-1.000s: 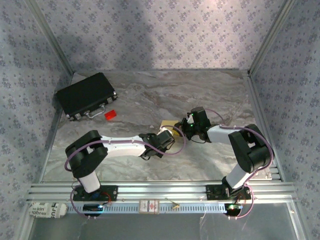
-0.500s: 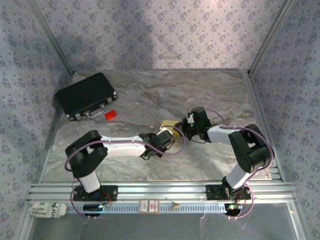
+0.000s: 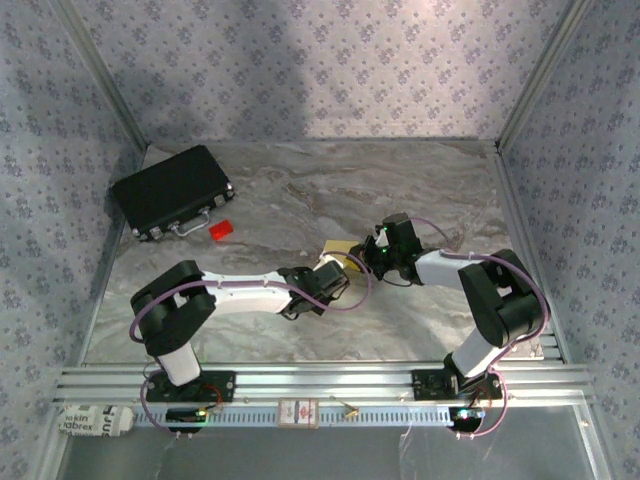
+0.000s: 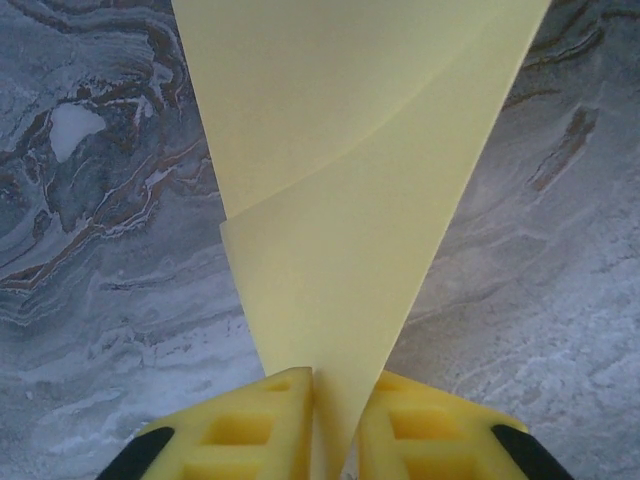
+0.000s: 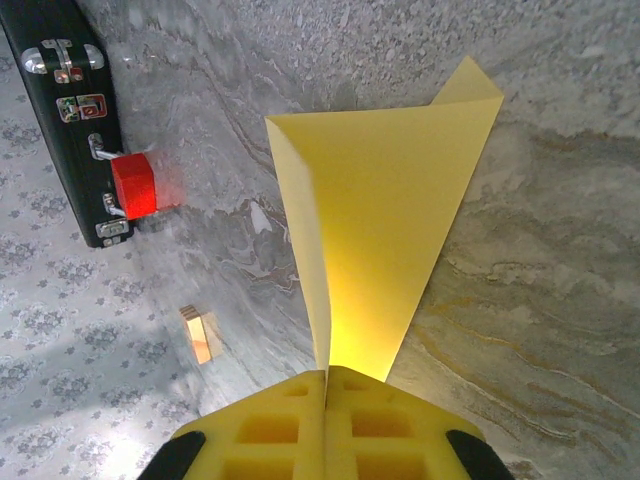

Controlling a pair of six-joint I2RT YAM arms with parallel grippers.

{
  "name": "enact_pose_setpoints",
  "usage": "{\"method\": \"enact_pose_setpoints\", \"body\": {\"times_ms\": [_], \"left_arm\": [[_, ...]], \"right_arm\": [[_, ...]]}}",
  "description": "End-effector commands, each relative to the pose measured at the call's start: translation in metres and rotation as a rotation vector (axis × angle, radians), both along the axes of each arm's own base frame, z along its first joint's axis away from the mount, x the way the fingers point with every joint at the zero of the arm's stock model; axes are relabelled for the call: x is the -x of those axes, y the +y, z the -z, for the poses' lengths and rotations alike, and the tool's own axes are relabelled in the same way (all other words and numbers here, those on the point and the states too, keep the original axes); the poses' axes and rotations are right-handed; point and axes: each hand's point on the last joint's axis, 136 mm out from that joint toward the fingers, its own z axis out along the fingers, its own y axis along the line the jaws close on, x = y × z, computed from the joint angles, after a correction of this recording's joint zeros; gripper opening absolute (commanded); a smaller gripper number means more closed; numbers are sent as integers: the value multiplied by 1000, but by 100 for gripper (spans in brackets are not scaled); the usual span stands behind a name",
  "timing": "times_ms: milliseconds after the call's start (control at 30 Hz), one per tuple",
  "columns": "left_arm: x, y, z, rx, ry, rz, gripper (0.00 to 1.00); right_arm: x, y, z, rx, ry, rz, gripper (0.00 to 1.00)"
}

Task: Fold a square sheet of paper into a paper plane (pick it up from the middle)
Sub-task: Fold the wing for the fifth time at the center of the table.

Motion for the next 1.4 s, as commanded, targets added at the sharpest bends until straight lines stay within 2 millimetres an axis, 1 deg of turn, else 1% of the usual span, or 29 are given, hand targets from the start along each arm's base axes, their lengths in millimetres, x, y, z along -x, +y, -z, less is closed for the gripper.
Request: {"method": "enact_pose_setpoints", "body": {"times_ms": [0, 100, 133, 233, 367, 500, 633, 867, 1000, 1100, 1233, 1367], "left_arm": [[2, 5, 6, -35, -6, 3, 14], [1, 5, 5, -27, -7, -4, 11], [2, 5, 5, -19, -6, -7, 10], [3, 2, 4, 7, 4, -9, 8], [5, -3, 4, 76, 48, -20, 8], [6, -8, 7, 165, 117, -35, 8], [7, -11, 9, 240, 175, -50, 10], [7, -14, 14, 318, 265, -66, 11], [9, -16, 18, 351, 312, -72, 11], [10, -23, 19, 403, 367, -71, 9], [12, -29, 22, 459, 434, -71, 8], [13, -32, 27, 503, 501, -86, 5]], "right_arm": [[-3, -2, -9, -1, -13, 14, 2], [-2, -4, -10, 13, -20, 10, 6], [-2, -6, -11, 25, -27, 8, 9], [2, -16, -11, 96, -34, 12, 20], [9, -33, -12, 197, -53, 15, 31], [15, -45, -15, 240, -59, 18, 37], [18, -49, -17, 246, -68, 21, 39], [21, -48, -13, 241, -56, 6, 40], [22, -41, -15, 215, -83, -14, 31], [22, -37, -16, 217, -106, -29, 26], [22, -32, -14, 229, -123, -37, 21], [21, -19, -16, 217, -237, -70, 20]]}}
